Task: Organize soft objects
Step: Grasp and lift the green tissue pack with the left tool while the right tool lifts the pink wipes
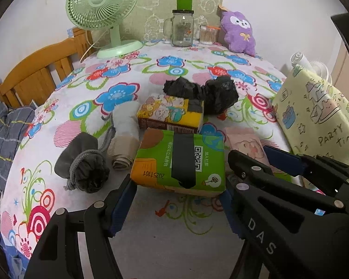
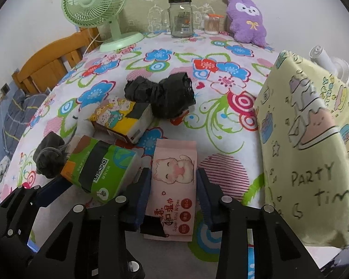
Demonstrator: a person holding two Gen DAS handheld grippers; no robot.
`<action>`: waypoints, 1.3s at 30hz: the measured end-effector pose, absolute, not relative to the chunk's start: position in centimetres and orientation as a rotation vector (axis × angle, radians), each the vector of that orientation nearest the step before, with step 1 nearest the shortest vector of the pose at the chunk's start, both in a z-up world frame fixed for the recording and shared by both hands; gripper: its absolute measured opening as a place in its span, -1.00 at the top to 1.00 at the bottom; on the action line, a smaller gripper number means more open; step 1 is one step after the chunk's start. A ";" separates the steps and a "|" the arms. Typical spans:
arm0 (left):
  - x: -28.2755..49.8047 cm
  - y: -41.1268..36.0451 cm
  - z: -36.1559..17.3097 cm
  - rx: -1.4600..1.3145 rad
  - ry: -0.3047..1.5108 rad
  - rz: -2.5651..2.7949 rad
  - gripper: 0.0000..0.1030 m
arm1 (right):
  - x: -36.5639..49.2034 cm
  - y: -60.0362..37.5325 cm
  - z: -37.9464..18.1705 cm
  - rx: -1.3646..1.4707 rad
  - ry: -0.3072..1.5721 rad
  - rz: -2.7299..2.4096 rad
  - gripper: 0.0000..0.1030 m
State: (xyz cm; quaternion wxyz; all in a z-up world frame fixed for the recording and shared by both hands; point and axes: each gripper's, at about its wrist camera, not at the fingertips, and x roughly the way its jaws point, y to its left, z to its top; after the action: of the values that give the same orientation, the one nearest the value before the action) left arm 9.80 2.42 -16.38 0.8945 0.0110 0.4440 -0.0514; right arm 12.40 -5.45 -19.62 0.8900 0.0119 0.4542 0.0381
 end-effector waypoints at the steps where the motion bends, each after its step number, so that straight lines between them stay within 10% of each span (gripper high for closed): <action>1: 9.7 2.4 -16.1 0.022 0.915 -0.107 -0.40 | 12.3 -5.5 -19.4 0.026 0.939 0.080 0.19; 39: 7.0 1.9 -5.5 0.014 0.674 -0.081 -0.41 | 7.7 -6.2 -7.8 0.000 0.663 0.131 0.19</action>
State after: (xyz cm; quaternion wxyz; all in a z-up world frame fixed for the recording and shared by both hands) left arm 6.95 1.88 -5.53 0.9429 0.0071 0.3306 -0.0397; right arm 7.71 -6.17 -7.80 0.9434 -0.0001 0.3254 0.0642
